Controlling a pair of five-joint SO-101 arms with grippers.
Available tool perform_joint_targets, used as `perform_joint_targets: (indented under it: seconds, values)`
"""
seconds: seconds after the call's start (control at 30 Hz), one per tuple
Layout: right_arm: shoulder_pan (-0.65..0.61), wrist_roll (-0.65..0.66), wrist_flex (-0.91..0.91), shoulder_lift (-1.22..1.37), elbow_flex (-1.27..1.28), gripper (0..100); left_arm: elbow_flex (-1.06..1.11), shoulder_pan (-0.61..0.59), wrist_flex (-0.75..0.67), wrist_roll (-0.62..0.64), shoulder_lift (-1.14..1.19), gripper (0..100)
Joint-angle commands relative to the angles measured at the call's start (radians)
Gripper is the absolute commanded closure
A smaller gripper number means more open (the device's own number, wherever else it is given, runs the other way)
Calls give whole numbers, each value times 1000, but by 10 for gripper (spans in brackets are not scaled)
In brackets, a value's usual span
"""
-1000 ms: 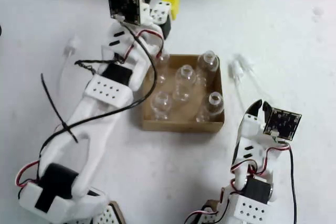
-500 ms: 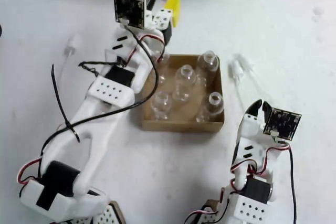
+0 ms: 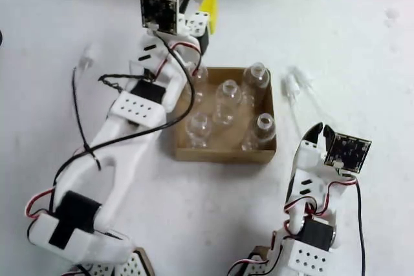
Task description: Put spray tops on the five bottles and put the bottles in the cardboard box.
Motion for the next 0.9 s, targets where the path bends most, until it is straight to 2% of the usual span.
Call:
perform_joint_targets:
  seconds: [0.0, 0.87]
  values:
    - [-12, 2, -27, -2, 6, 978, -28, -25, -72, -14, 10, 980]
    - [-12, 2, -27, -2, 6, 978, -60, -27, -95, -14, 18, 980]
